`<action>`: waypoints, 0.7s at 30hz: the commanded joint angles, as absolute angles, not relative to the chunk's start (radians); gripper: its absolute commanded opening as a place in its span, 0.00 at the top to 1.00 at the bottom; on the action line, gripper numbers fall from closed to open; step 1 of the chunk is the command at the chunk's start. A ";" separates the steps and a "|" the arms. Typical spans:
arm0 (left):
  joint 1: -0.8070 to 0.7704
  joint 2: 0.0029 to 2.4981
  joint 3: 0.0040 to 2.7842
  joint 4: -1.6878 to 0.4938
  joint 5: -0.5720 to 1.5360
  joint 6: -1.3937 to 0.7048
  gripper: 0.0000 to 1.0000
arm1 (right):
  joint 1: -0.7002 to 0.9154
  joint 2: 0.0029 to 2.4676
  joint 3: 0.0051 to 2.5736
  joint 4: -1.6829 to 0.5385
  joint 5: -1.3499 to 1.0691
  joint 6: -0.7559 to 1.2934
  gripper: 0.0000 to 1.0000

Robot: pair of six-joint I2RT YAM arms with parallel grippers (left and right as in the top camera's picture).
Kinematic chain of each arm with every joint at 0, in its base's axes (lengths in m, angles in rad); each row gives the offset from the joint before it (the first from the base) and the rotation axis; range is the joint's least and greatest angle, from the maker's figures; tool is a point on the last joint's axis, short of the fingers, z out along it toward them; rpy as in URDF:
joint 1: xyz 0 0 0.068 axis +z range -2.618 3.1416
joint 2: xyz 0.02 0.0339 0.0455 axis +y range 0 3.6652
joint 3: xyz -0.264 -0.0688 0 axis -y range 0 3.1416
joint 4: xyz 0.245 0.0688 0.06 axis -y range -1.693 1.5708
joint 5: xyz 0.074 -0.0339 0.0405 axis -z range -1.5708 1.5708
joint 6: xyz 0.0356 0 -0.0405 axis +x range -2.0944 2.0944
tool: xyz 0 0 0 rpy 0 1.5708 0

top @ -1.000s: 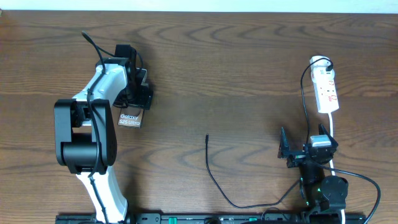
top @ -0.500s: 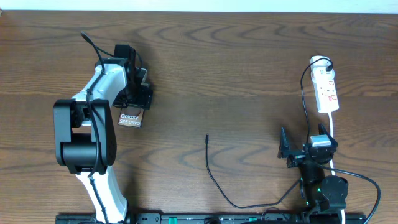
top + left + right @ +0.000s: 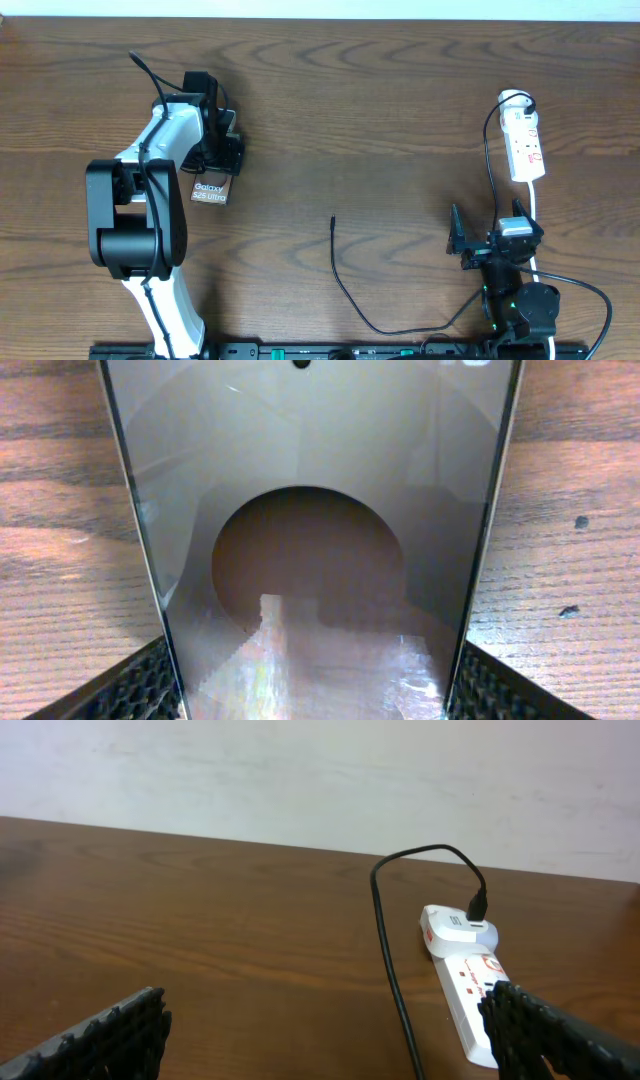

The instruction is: Plug charger to phone and switch on socket

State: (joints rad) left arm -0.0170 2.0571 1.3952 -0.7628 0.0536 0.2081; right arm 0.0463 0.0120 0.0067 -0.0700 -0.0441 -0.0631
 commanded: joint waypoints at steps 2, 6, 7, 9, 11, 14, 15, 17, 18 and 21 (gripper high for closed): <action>-0.015 2.054 1.375 -0.764 0.066 0.206 0.22 | 0.045 0.006 0.006 -0.075 -0.036 -0.076 0.01; -0.015 2.054 1.375 -0.764 0.066 0.206 0.24 | 0.045 0.006 0.006 -0.074 -0.036 -0.076 0.01; -0.015 2.054 1.375 -0.764 0.066 0.206 0.24 | 0.045 0.006 0.006 -0.074 -0.036 -0.076 0.01; -0.015 2.054 1.375 -0.764 0.067 0.206 0.24 | 0.045 0.006 0.006 -0.075 -0.036 -0.076 0.01; -0.015 2.054 1.375 -0.764 0.066 0.206 0.24 | 0.045 0.006 0.006 -0.075 -0.036 -0.076 0.01; -0.015 2.054 1.375 -0.764 0.067 0.206 0.25 | 0.045 0.006 0.006 -0.075 -0.036 -0.076 0.01; -0.015 2.054 1.375 -0.764 0.067 0.206 0.28 | 0.045 0.006 0.006 -0.075 -0.036 -0.076 0.01; -0.015 2.054 1.375 -0.764 0.067 0.206 0.30 | 0.045 0.006 0.006 -0.075 -0.036 -0.076 0.01; -0.015 2.054 1.375 -0.764 0.067 0.206 0.31 | 0.045 0.006 0.006 -0.075 -0.036 -0.076 0.01; -0.015 2.054 1.375 -0.764 0.067 0.206 0.37 | 0.045 0.006 0.006 -0.075 -0.036 -0.076 0.01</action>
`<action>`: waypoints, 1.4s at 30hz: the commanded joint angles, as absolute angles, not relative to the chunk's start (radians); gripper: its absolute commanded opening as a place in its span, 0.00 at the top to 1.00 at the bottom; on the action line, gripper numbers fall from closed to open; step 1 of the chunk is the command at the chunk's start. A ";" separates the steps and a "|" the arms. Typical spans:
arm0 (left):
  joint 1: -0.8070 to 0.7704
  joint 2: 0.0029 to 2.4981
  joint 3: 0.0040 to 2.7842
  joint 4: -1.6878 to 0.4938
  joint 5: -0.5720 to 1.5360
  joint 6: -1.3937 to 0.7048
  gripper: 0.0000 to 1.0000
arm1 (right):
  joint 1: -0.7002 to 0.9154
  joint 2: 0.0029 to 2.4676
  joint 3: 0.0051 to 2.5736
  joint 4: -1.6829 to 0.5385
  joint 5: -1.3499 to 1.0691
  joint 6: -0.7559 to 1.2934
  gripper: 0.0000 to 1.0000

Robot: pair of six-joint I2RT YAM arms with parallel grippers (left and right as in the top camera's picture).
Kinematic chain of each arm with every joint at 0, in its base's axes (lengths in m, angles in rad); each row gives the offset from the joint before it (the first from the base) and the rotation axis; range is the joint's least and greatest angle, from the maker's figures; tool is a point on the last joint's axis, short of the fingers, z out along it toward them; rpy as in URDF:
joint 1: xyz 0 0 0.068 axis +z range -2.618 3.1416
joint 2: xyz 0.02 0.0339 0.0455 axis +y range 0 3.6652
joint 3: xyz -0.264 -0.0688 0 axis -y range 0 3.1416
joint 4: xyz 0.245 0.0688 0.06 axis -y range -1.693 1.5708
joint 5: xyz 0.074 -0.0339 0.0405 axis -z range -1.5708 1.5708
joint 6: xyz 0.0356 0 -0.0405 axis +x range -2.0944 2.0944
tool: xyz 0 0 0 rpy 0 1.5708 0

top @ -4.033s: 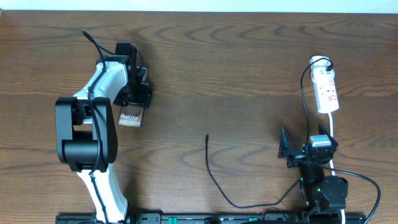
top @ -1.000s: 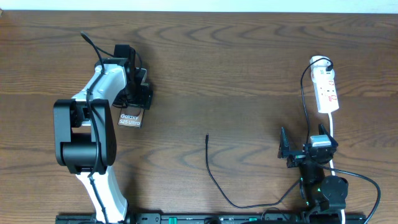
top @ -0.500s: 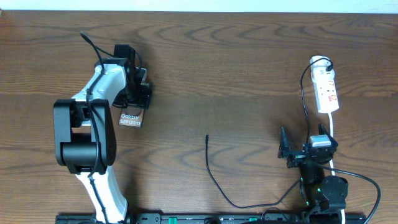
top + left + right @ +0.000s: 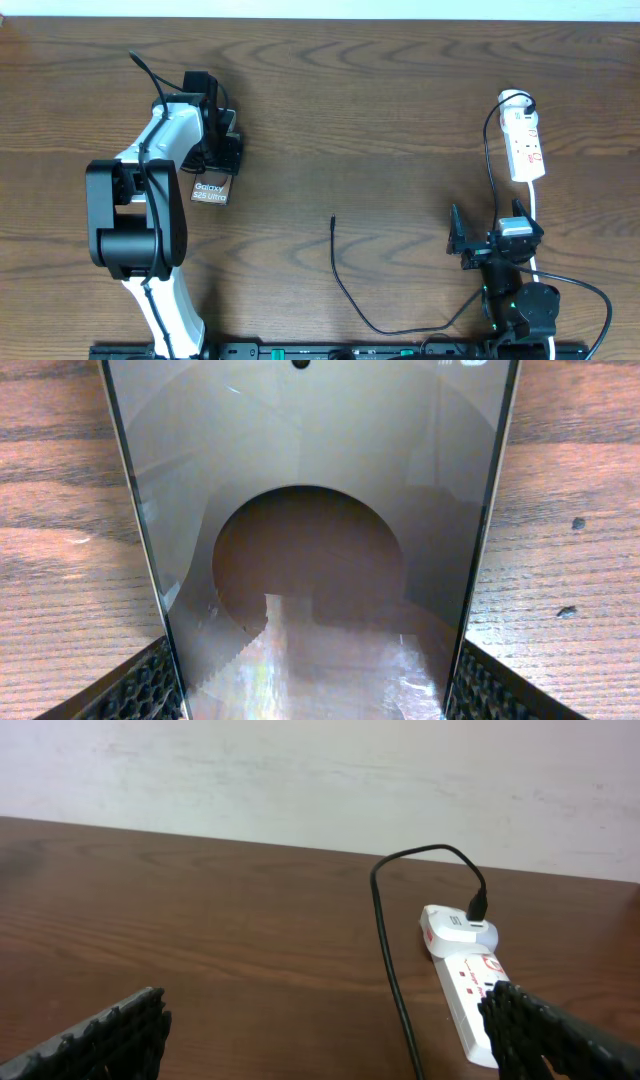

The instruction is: Plug charger to phone and switch on socket

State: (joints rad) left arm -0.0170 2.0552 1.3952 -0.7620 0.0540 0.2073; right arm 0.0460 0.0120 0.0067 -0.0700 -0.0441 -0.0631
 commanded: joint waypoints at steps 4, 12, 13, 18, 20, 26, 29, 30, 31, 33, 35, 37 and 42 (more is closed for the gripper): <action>-0.015 2.054 1.375 -0.764 0.067 0.206 0.47 | 0.045 0.006 0.006 -0.074 -0.036 -0.076 0.01; -0.015 2.054 1.375 -0.764 0.067 0.210 0.92 | 0.045 0.006 0.006 -0.074 -0.036 -0.076 0.01; -0.015 2.053 1.376 -0.764 0.067 0.210 0.92 | 0.045 0.006 0.006 -0.075 -0.036 -0.076 0.01; -0.015 2.036 1.399 -0.769 0.067 0.209 0.93 | 0.045 0.006 0.006 -0.075 -0.036 -0.076 0.01; -0.015 2.012 1.420 -0.775 0.072 0.208 0.93 | 0.045 0.006 0.006 -0.075 -0.036 -0.076 0.01; -0.015 1.849 1.467 -0.761 0.169 0.205 0.93 | 0.045 0.006 0.006 -0.075 -0.036 -0.076 0.01; -0.015 1.761 1.467 -0.749 0.243 0.204 0.92 | 0.045 0.006 0.006 -0.074 -0.036 -0.076 0.01; -0.015 1.728 1.467 -0.746 0.270 0.186 0.93 | 0.045 0.006 0.006 -0.075 -0.036 -0.076 0.01; -0.015 1.691 1.467 -0.744 0.293 0.146 0.93 | 0.045 0.006 0.006 -0.074 -0.036 -0.076 0.01; -0.015 1.647 1.467 -0.746 0.342 0.085 0.92 | 0.045 0.006 0.006 -0.075 -0.036 -0.076 0.01; -0.015 1.613 1.467 -0.747 0.399 0.033 0.92 | 0.045 0.006 0.006 -0.075 -0.036 -0.076 0.01; -0.015 1.595 1.467 -0.745 0.448 -0.021 0.93 | 0.045 0.006 0.006 -0.075 -0.036 -0.076 0.01; 0.012 1.590 1.467 -0.739 0.619 -0.218 0.93 | 0.045 0.006 0.006 -0.075 -0.036 -0.076 0.01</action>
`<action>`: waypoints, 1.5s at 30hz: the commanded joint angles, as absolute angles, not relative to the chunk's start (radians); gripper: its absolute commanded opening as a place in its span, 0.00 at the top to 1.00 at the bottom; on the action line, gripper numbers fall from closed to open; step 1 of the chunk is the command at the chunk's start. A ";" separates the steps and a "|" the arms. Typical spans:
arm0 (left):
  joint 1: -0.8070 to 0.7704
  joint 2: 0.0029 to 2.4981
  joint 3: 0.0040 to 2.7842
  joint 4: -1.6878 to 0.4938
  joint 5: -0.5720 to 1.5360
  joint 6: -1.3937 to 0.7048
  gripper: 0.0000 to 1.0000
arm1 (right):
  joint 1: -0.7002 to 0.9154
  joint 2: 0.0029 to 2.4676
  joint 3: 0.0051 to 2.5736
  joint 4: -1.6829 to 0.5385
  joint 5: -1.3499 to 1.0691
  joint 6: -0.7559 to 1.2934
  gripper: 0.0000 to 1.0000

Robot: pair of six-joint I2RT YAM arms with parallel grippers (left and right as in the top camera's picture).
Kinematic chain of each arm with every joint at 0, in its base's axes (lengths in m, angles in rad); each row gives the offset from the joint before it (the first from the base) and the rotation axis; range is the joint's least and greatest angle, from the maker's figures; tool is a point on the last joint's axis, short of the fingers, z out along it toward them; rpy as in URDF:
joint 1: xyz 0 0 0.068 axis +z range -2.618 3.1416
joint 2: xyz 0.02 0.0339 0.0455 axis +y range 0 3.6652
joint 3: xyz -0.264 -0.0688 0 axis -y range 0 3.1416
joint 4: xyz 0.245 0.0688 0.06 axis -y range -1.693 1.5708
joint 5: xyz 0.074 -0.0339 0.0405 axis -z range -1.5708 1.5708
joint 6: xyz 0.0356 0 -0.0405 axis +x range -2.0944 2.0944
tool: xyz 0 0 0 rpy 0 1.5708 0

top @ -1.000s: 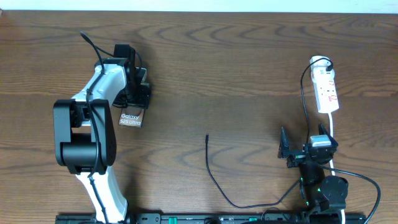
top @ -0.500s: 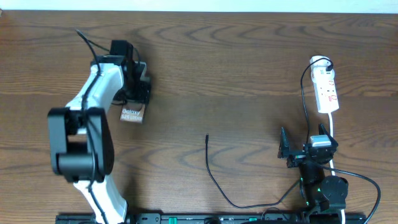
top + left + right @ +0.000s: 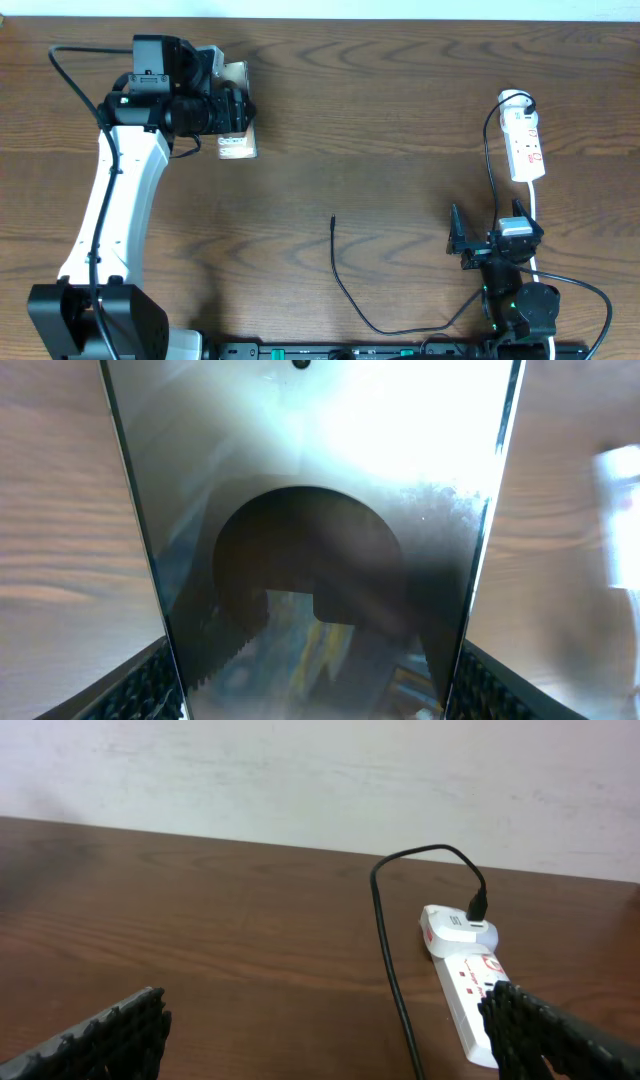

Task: Plug charger to phone and switch on socket
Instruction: 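Lift the phone with the left gripper and raise it upright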

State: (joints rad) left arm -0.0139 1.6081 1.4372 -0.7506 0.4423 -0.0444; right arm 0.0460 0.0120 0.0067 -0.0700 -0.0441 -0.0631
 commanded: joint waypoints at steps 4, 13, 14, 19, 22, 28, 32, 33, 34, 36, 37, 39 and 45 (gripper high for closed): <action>0.089 1.590 1.467 -0.708 0.829 -0.375 0.93 | 0.045 0.006 0.006 -0.074 -0.036 -0.076 0.01; 0.237 1.590 1.467 -0.702 1.107 -0.525 0.93 | 0.045 0.006 0.006 -0.073 -0.036 -0.076 0.01; 0.241 1.590 1.467 -0.701 1.116 -0.548 0.93 | 0.045 0.006 0.006 -0.074 -0.036 -0.076 0.01; 0.241 1.590 1.466 -0.697 1.115 -0.691 0.92 | 0.045 0.014 0.006 -0.075 -0.035 -0.076 0.01; 0.241 1.590 1.465 -0.698 1.114 -0.786 0.93 | 0.045 0.025 0.006 -0.075 -0.036 -0.057 0.01; 0.241 1.591 1.465 -0.697 1.058 -1.005 0.93 | 0.045 0.100 0.006 -0.076 -0.024 0.331 0.01; 0.241 1.594 1.465 -0.698 1.076 -1.035 0.92 | 0.045 0.236 0.026 -0.082 -0.037 0.543 0.01; 0.241 1.594 1.465 -0.697 1.095 -1.068 0.93 | 0.045 0.275 0.049 -0.089 -0.040 0.553 0.01; 0.241 1.594 1.465 -0.696 1.110 -1.101 0.92 | 0.045 0.316 0.082 -0.105 -0.039 0.552 0.01; 0.241 1.594 1.465 -0.690 1.119 -1.137 0.93 | 0.045 0.389 0.150 -0.148 -0.039 0.531 0.01; 0.241 1.594 1.465 -0.688 1.119 -1.149 0.93 | 0.045 0.437 0.198 -0.178 -0.039 0.506 0.01; 0.242 1.594 1.465 -0.677 1.161 -1.177 0.93 | 0.045 0.545 0.294 -0.233 -0.040 0.474 0.01; 0.259 1.594 1.465 -0.642 1.221 -1.196 0.93 | 0.045 0.804 0.545 -0.316 -0.176 0.474 0.01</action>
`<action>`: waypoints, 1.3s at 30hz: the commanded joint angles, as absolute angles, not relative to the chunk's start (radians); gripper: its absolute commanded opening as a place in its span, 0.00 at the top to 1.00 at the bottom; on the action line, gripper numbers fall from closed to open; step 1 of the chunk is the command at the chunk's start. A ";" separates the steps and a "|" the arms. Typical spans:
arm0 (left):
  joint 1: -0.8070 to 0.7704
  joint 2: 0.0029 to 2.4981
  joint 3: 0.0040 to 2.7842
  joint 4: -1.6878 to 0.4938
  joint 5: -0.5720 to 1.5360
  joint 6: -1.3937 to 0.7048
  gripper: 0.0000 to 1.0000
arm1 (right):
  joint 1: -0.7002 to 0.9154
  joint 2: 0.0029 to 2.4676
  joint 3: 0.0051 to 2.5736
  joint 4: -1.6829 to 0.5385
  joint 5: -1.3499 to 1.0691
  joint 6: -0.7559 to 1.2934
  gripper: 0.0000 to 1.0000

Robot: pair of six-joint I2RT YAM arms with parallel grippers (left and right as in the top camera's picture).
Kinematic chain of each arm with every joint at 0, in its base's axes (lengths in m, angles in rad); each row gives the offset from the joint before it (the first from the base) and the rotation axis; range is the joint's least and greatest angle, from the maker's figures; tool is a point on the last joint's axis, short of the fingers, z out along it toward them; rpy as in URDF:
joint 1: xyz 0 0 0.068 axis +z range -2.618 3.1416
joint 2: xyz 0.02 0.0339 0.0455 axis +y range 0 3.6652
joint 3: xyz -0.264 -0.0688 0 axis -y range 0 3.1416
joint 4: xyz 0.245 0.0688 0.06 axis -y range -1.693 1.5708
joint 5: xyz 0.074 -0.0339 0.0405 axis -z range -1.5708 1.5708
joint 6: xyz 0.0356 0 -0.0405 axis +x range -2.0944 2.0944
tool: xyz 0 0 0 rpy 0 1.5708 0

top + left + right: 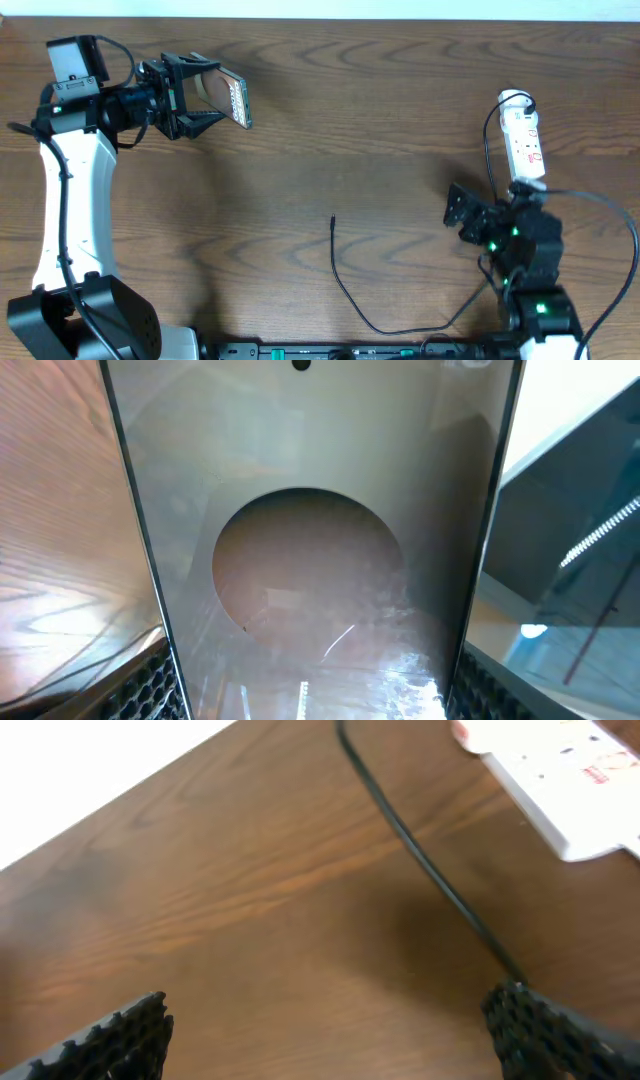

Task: Plug charger to phone and switch on socket
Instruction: 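Lift the phone with the left gripper and raise it upright, then move the right gripper toward the phone held by the left gripper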

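Note:
The phone (pixel 228 98) hangs in the air over the table's far left, turned on its edge, and my left gripper (pixel 196 97) is shut on it. Its dark screen (pixel 310 540) fills the left wrist view between the two pads (pixel 150 685). The black charger cable (pixel 345 285) lies on the table with its free tip (pixel 333 218) near the middle. It runs on to the charger in the white power strip (pixel 526 145) at the right. My right gripper (pixel 468 218) stands open just left of the strip's near end, with nothing between its fingertips (pixel 110 1040).
The wood table (pixel 380 110) carries nothing else. In the right wrist view the cable (pixel 430 870) crosses diagonally below the strip (pixel 565 780). A second cable loops round the right arm's base (pixel 600 300).
My left gripper has drawn back to the left with the phone, which now stands on edge. The right arm has left its resting pose; its camera now looks down at the table.
The phone first lay flat on the table's left with my left gripper shut on it, and stayed so. Then it was held off the table farther back, and now it is farther left, on edge. The right arm rested open until this moment.

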State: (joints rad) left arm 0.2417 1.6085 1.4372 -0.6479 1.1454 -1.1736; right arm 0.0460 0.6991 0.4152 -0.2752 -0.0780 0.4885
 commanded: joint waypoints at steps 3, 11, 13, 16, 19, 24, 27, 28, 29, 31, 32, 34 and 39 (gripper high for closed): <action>0.270 1.594 1.465 -0.641 1.224 -1.200 0.93 | 0.045 0.939 0.708 -0.433 -0.241 0.474 0.01; 0.272 1.594 1.465 -0.641 1.216 -1.202 0.93 | 0.045 1.377 1.120 -0.629 -0.669 0.339 0.01; 0.272 1.594 1.464 -0.642 1.190 -1.201 0.93 | 0.048 1.432 1.120 -0.565 -0.695 0.465 0.01; 0.271 1.594 1.460 -0.643 1.086 -1.199 0.92 | 0.057 1.520 1.118 -0.474 -0.692 0.706 0.01; 0.266 1.594 1.445 -0.651 0.960 -1.199 0.93 | 0.063 1.600 1.118 -0.456 -0.692 0.962 0.01; 0.226 1.605 1.410 -0.716 0.711 -1.198 0.93 | 0.105 1.725 1.118 -0.394 -0.753 1.001 0.01; 0.173 1.643 1.410 -0.767 0.582 -1.181 0.93 | 0.155 1.813 1.118 -0.238 -0.916 0.903 0.01; 0.155 1.657 1.410 -0.776 0.547 -1.176 0.93 | 0.168 1.831 1.118 -0.178 -0.964 0.860 0.01; 0.138 1.672 1.410 -0.784 0.525 -1.175 0.93 | 0.189 1.858 1.118 -0.084 -1.029 0.799 0.01; 0.109 1.703 1.410 -0.786 0.514 -1.172 0.93 | 0.217 1.880 1.118 0.015 -1.089 0.725 0.01; 0.099 1.716 1.410 -0.786 0.514 -1.172 0.92 | 0.232 1.884 1.118 0.066 -1.116 0.669 0.01; 0.085 1.738 1.410 -0.788 0.508 -1.171 0.93 | 0.253 1.883 1.118 0.118 -1.163 0.555 0.01; 0.079 1.758 1.410 -0.802 0.458 -1.161 0.93 | 0.290 1.883 1.118 0.207 -1.162 0.475 0.01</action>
